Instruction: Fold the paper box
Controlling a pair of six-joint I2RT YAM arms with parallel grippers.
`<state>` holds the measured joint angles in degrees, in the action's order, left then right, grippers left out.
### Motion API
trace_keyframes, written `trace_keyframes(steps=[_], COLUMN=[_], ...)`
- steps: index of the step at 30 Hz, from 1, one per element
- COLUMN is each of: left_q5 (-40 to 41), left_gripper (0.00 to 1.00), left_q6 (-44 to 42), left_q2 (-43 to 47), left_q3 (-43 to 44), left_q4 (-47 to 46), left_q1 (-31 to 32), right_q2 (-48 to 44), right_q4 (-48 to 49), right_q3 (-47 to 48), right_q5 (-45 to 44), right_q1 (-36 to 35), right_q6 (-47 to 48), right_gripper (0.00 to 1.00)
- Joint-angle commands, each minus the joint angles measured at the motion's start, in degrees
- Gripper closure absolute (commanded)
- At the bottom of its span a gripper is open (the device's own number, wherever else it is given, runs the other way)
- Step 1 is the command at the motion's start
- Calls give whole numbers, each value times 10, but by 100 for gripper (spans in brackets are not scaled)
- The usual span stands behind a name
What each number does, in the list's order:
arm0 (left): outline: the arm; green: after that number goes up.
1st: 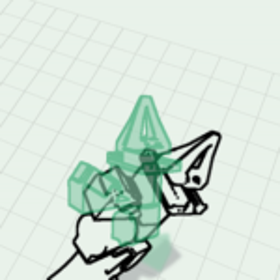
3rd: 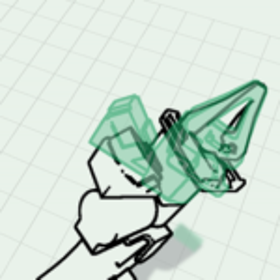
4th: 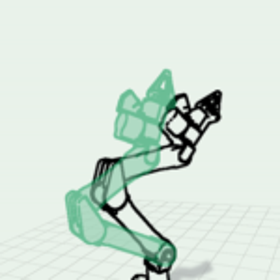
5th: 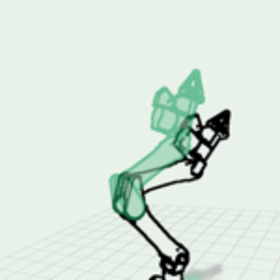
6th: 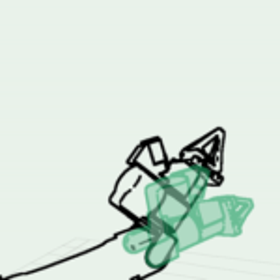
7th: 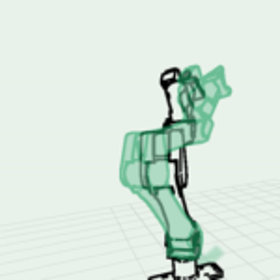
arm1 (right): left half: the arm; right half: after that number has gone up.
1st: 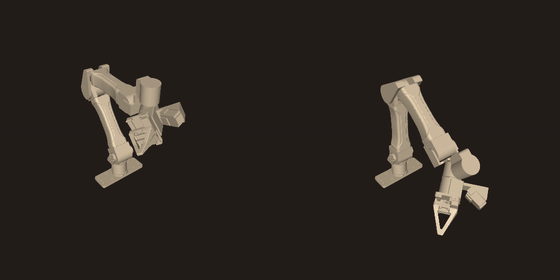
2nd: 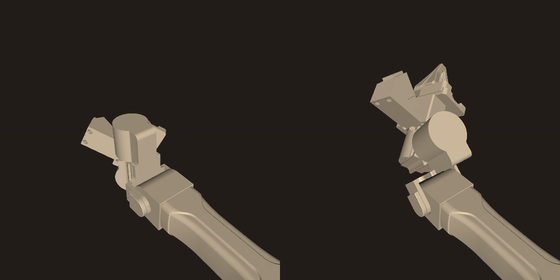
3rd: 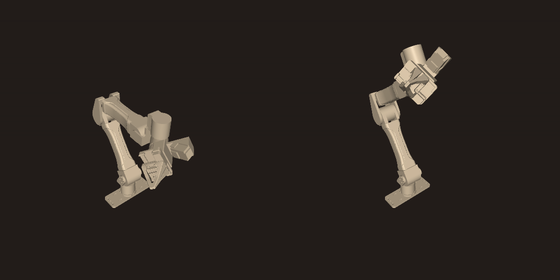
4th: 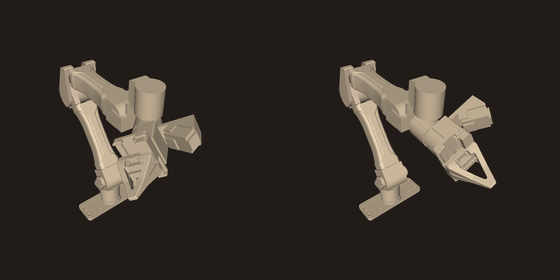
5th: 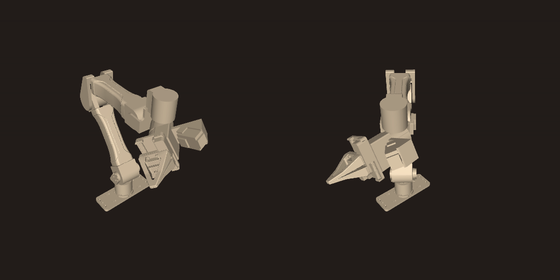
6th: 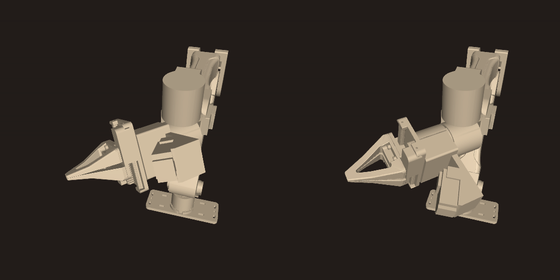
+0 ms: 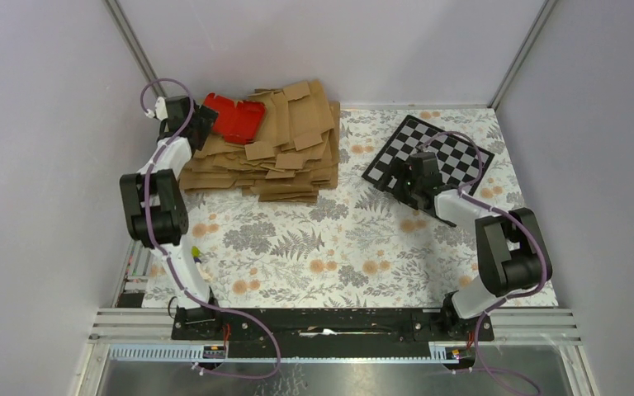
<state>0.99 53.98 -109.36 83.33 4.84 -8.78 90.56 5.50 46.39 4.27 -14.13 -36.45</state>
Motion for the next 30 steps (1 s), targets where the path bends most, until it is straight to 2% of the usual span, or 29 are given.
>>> trace_keyframes(steps=[1, 4, 9, 17, 19, 21, 24, 25, 27, 28, 30], left_q5=[31, 54, 90, 55, 56, 59, 59, 56, 43, 35, 34], left_gripper=[21, 24, 27, 68, 67, 59, 63, 68, 94, 100, 100], left_q6=[-6, -1, 22, 21, 21, 21, 19, 18, 17, 14, 6], left_q2=[-69, -105, -122, -164, -167, -169, -175, -179, -189, -193, -183], left_q3=[104, 147, 128, 152, 152, 150, 154, 157, 166, 173, 175], left_q4=[9, 33, 3, -37, -37, -37, -42, -45, -46, -46, -45], left_q1=[-10, -14, -15, -15, -15, -15, -15, -15, -15, -15, -12], right_q2=[-46, -76, -109, -108, -108, -106, -103, -104, -105, -106, -108], right_q4=[20, 23, 24, 19, 19, 19, 19, 19, 19, 19, 19], right_q3=[13, 4, -6, 13, 14, 13, 16, 16, 16, 16, 16], right_q5=[56, 68, 58, 72, 71, 71, 75, 76, 75, 74, 74], right_q1=[-6, -5, -6, -7, -7, -6, -6, -6, -7, -6, -6], right_q6=[18, 18, 13, 10, 10, 10, 8, 8, 8, 9, 9], right_gripper=[1, 1, 1, 1, 1, 1, 1, 1, 1, 1, 1])
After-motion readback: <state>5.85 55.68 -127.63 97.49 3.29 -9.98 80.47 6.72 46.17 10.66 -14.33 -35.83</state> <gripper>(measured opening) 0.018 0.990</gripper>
